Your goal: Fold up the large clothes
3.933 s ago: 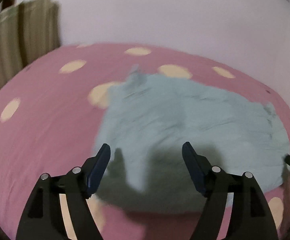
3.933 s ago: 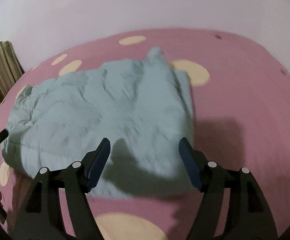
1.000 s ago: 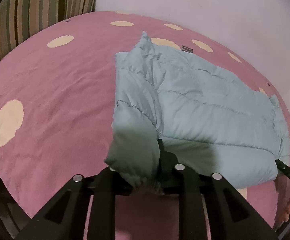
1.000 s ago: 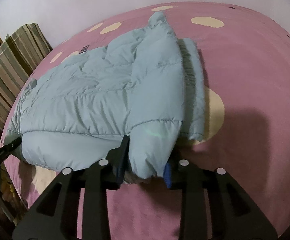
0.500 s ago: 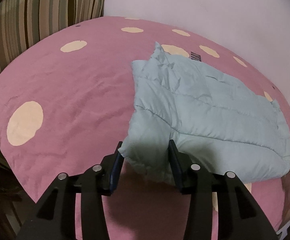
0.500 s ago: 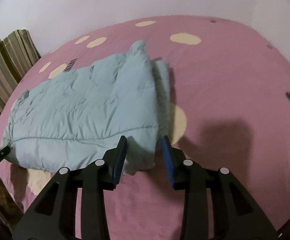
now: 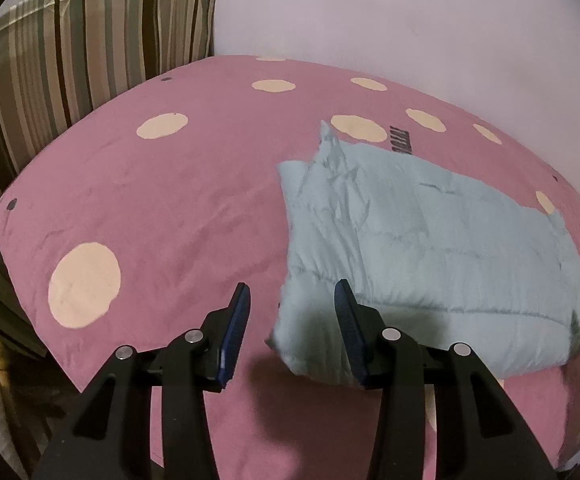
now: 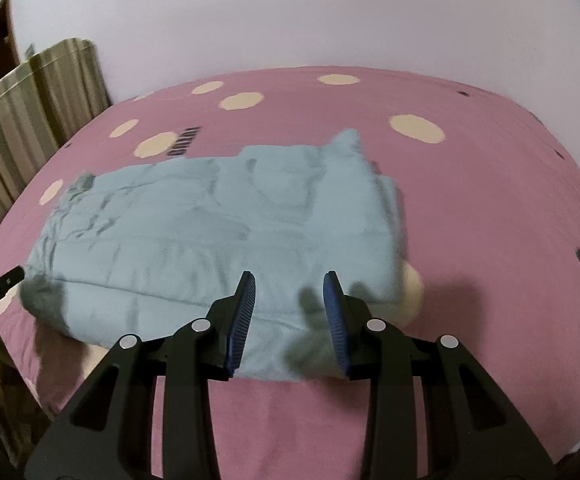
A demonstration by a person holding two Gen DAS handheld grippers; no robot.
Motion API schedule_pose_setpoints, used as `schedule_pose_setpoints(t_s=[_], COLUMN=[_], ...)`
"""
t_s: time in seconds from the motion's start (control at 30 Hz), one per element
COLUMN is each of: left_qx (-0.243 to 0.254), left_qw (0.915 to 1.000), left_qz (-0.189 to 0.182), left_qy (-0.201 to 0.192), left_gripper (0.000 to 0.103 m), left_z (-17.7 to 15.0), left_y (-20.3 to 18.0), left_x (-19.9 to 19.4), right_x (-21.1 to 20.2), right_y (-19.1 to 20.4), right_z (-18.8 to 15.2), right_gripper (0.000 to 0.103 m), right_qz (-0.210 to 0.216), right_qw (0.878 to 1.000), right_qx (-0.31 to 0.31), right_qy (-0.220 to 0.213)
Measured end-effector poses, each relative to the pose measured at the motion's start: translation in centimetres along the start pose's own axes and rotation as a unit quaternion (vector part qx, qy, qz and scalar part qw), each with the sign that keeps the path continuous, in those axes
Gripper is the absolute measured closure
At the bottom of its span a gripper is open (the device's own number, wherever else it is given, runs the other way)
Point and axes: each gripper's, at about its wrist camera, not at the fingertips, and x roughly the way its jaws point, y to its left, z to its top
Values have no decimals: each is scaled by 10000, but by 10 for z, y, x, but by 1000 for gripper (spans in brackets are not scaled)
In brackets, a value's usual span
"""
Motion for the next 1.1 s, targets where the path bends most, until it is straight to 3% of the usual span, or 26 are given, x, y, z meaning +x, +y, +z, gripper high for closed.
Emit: schedule_pose_setpoints(t_s=[0.5,0.83,1.1], left_qx=[256,389,509], left_qw=[9989,9977,9969], left_qz=[399,548,572], left_qy=[-35,96,155], left_gripper=[59,59,59], left_z=[35,40,42], left_y=[-6,-12,-24], left_x=[23,45,58], right_x=[54,107,130], right_y=[92,100,107], right_z=[44,32,18], right_gripper=[68,68,67], right_qz=[370,174,-110], right_qw=[9975,9959,9939], right_qx=[-586,-599,-822], right_qy=[143,654,722])
